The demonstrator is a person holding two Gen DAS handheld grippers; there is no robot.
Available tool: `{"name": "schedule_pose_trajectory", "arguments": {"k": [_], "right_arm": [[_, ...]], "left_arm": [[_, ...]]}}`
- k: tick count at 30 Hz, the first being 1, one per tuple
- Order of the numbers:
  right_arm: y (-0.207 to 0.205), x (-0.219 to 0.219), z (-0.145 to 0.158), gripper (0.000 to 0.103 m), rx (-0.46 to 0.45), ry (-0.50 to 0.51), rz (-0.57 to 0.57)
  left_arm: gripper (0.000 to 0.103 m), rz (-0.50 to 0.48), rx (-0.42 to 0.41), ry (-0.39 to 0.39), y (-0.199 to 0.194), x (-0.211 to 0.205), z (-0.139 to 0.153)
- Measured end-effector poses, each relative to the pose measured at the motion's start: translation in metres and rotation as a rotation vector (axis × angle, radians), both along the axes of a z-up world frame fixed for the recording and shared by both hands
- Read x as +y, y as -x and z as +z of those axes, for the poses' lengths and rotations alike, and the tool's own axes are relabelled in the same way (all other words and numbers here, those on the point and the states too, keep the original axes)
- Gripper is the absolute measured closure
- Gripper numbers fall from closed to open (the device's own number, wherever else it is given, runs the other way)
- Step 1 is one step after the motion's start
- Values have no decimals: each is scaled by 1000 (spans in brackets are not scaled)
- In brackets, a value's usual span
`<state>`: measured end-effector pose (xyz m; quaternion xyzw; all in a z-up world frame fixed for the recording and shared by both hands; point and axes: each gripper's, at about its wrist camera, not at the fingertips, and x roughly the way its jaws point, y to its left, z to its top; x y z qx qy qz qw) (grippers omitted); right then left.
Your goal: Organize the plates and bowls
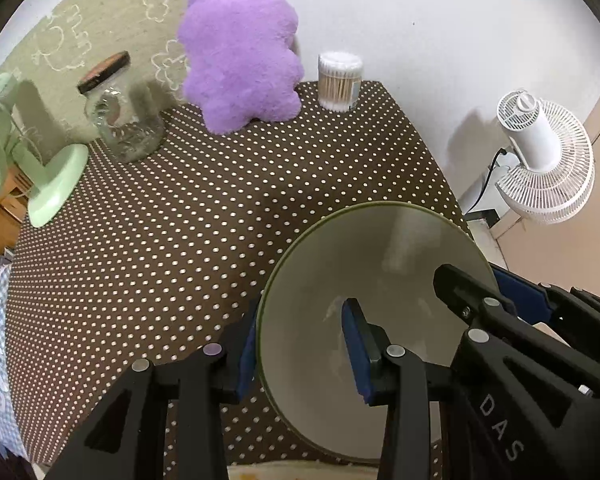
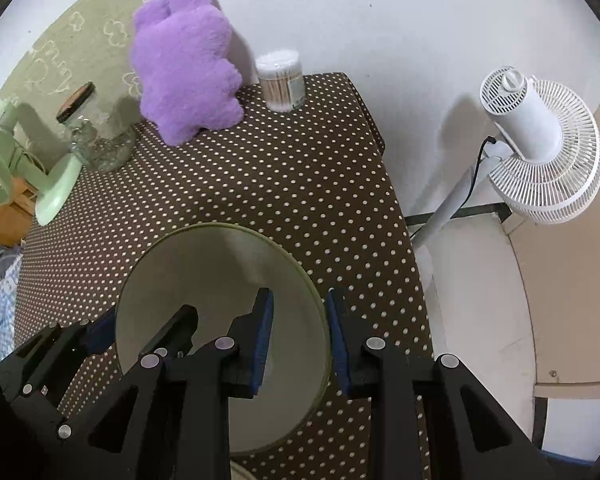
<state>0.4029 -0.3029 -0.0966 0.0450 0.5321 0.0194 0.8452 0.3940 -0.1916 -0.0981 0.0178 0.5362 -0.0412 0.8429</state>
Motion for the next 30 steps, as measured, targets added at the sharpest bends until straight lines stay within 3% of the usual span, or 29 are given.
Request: {"name": "schedule_pose_trajectory", "arguments": {"k": [12,30], "right_arm": [[39,33,43,72,-74,28,17],[123,125,92,72,-169,60,41]], "left_arm": [[64,26,-71,38,38,36,37],[64,31,-156,58,104,125,89]]}}
